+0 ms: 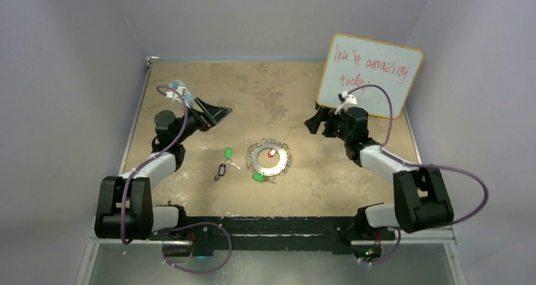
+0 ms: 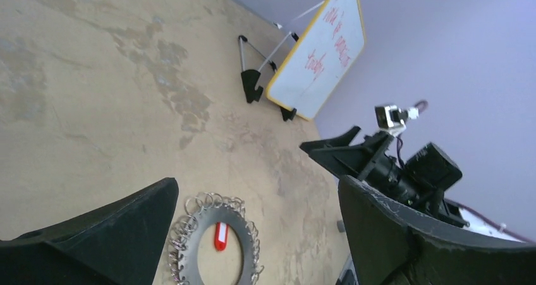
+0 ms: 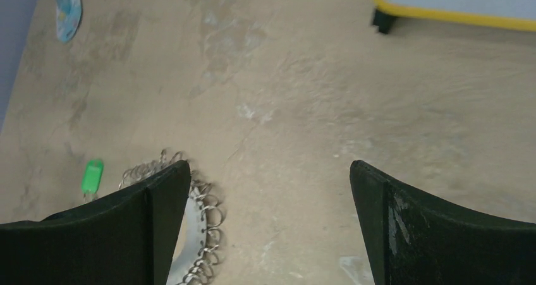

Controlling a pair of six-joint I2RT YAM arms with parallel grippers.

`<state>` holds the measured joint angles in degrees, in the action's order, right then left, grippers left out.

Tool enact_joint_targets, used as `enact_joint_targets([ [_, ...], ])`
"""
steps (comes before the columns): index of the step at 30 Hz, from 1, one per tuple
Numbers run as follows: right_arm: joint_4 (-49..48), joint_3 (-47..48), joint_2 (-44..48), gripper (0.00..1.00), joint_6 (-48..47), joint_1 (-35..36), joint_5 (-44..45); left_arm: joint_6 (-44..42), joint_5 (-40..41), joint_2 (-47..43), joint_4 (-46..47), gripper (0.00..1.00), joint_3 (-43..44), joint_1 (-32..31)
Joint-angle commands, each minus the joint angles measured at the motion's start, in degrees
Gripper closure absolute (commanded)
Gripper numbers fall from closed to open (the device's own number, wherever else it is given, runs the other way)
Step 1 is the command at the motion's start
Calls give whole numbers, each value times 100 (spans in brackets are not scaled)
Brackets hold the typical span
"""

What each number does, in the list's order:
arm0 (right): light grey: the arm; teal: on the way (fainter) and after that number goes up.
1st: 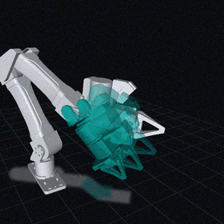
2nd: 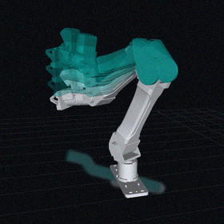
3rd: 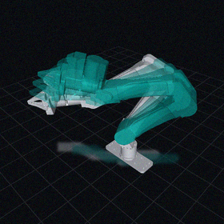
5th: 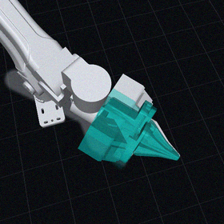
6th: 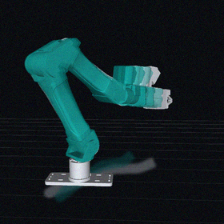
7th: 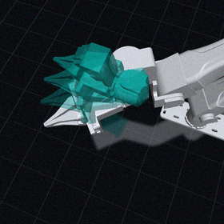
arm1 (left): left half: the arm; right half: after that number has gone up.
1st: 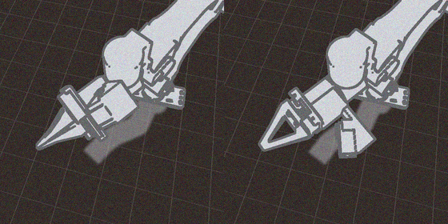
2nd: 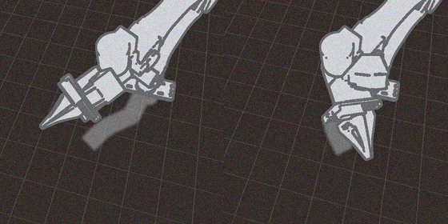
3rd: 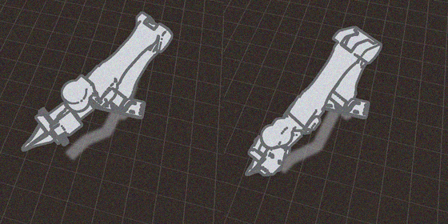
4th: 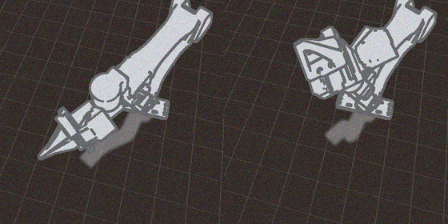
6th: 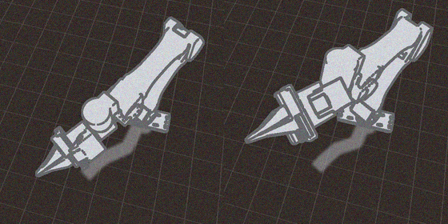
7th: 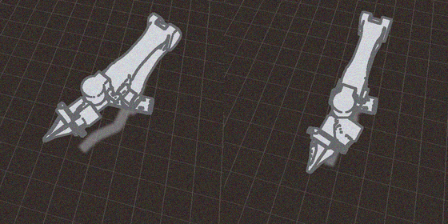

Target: Put the keys on the keyring

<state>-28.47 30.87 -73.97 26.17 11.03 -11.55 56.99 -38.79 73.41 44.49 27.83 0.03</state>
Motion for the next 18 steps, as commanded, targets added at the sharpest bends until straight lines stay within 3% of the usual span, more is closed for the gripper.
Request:
enact_joint_targets([
  [1, 515, 852, -705, 3, -468, 557, -694, -741, 304, -11, -1395, 8, 279, -781],
  [4, 942, 1267, -1128, 6, -681, 865, -618, -1529, 1158, 128, -2748, 13, 729, -1639],
  [10, 1442, 1574, -1552, 13, -909, 1382, -126, -2307, 2886, 750, -4667, 23, 1386, -2737],
  [18, 1685, 1439, -2005, 36, -857, 1677, -244, -2462, 4079, 1942, -5477, 35, 2043, -3740],
])
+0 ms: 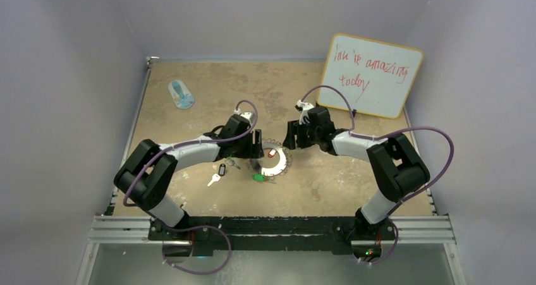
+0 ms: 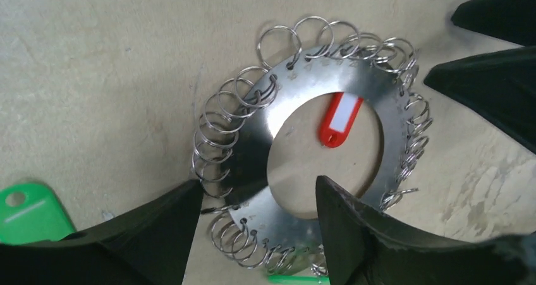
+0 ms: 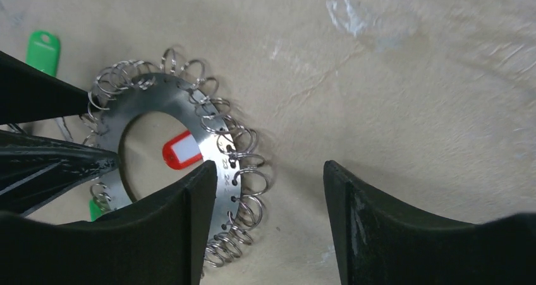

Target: Put the keys on the keyring

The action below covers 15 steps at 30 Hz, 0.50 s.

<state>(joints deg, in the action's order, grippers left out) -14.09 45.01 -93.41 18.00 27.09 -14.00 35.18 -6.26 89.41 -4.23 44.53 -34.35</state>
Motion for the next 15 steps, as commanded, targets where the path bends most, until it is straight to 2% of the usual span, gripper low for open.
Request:
enact_joint_targets([
  [1, 219, -42, -71, 39, -6, 81, -38, -277, 859, 459, -608, 38, 443, -369],
  [6, -38, -559, 145, 61, 263, 86, -438, -467, 868, 977, -516, 54, 937, -628],
  [9, -125, -977, 456, 79, 527, 86, -545, -677, 781, 1389, -466, 61, 1414, -709],
  [13, -105, -1561, 1020, 80, 926, 86, -591, -873, 748, 1771, -432, 64, 1971, -803],
  [15, 94, -1686, 1393, 74, 1039, 86, -428, -965, 880, 1817, -420, 64, 2127, -842],
])
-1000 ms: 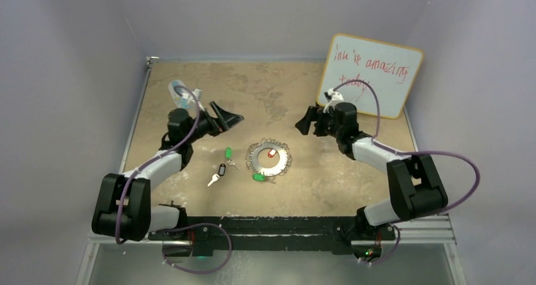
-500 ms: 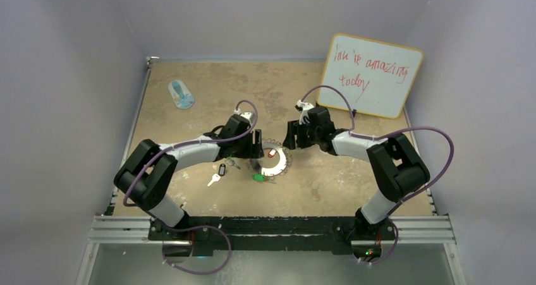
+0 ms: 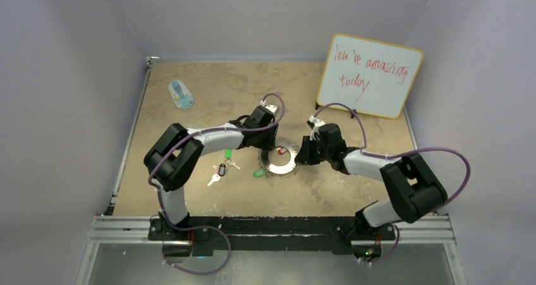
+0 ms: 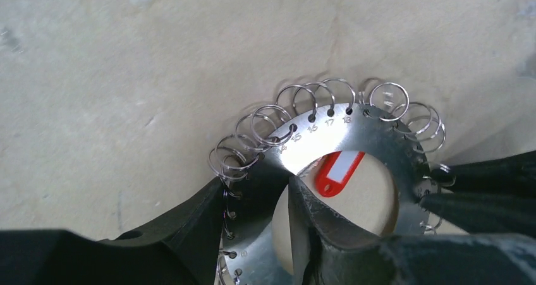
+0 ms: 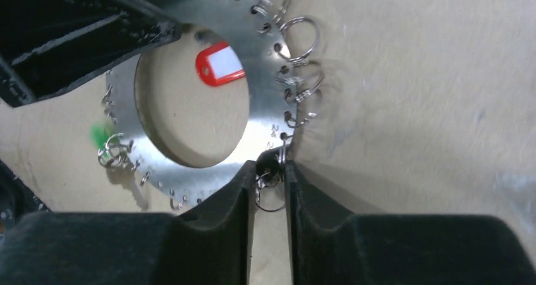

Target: Put the keys on the keyring

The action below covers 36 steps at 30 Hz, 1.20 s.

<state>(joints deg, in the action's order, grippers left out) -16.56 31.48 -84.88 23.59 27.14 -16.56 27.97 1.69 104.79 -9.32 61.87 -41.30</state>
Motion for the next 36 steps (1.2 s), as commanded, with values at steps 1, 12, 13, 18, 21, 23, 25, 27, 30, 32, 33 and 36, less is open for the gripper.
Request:
enact_joint_targets([
  [1, 470, -357, 752, 66, 497, 81, -37, -255, 263, 239, 60, 64, 438, -161],
  [12, 705, -168, 1904, 27, 213, 81, 701, 113, 1805, -2154, 794, 15, -1447, -165],
  [13, 684, -102, 1785, 27, 141, 81, 700, 221, 1752, -2358, 828, 11, -1640, -162],
  [18, 760, 339, 964, 26, -182, 68, 968, 765, 1067, -3009, 1179, 6, -2513, -164],
  [21, 803, 560, 503, 26, -295, 41, 1072, 1161, 784, -3224, 1528, 8, -2999, -159],
  [23, 772, 591, 263, 27, -279, 14, 985, 1334, 652, -3227, 1765, 12, -3209, -160],
  [25, 754, 589, 86, 28, -247, -5, 888, 1403, 516, -3107, 1966, 22, -3288, -160],
  [27, 687, 535, 3, 31, -229, -6, 796, 1360, 363, -2903, 2216, 30, -3268, -159],
  [30, 472, 356, 43, 41, -203, 0, 680, 1251, 208, -2445, 2471, 40, -3116, -164],
  [32, 367, 218, 91, 51, -117, 2, 474, 1150, 101, -2145, 2593, 45, -2909, -159],
  [33, 304, 134, 113, 54, -59, 7, 323, 1090, 61, -2000, 2646, 47, -2806, -159],
  [36, 102, -154, 176, 66, 123, 24, -41, 875, 52, -1619, 2717, 53, -2459, -159],
])
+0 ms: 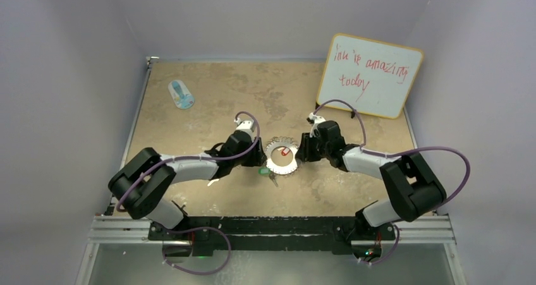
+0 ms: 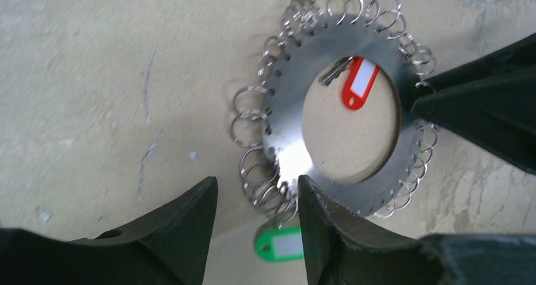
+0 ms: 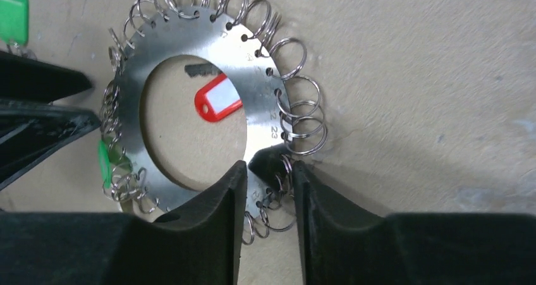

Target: Put the keys on the keyring

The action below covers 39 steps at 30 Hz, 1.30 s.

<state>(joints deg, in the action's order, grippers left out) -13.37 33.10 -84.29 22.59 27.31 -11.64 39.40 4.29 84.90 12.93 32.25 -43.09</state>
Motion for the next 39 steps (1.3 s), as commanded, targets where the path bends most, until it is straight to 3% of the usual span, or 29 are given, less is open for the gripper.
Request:
enact_joint_targets([
  [1, -260, -407, 146, 71, 276, 11, -601, -345, -181, 491, 485, 55, 636, 20],
  [2, -301, -524, 180, 77, 334, 18, -671, -433, -156, 599, 483, 58, 762, 19],
  [4, -366, -687, 335, 78, 453, 28, -780, -576, -100, 769, 445, 60, 1010, 20],
  [8, 69, -675, 921, 69, 436, 29, -309, -830, 423, 752, 92, 59, 1336, 20],
  [12, 657, -387, 1507, 56, 205, 29, 244, -1056, 1218, 214, -312, 46, 1273, 21],
  [13, 746, -336, 1589, 53, 238, 31, 263, -1115, 1361, 64, -358, 40, 1190, 20],
  [16, 779, -166, 1554, 43, 176, 20, 498, -1106, 1566, -321, -491, 8, 968, 29],
  [18, 795, -10, 1318, 41, 86, 20, 482, -985, 1419, -504, -538, 1, 790, 23],
  [25, 663, 355, 497, 37, 77, -64, 23, -213, 394, -969, -2, 1, -235, 30],
  [28, 627, 450, 257, 37, 125, -219, -334, -104, 151, -1024, 142, 8, -472, 37],
  [39, 390, 551, -169, 41, 140, -252, -631, -636, 1, -446, -64, 29, -43, 31],
])
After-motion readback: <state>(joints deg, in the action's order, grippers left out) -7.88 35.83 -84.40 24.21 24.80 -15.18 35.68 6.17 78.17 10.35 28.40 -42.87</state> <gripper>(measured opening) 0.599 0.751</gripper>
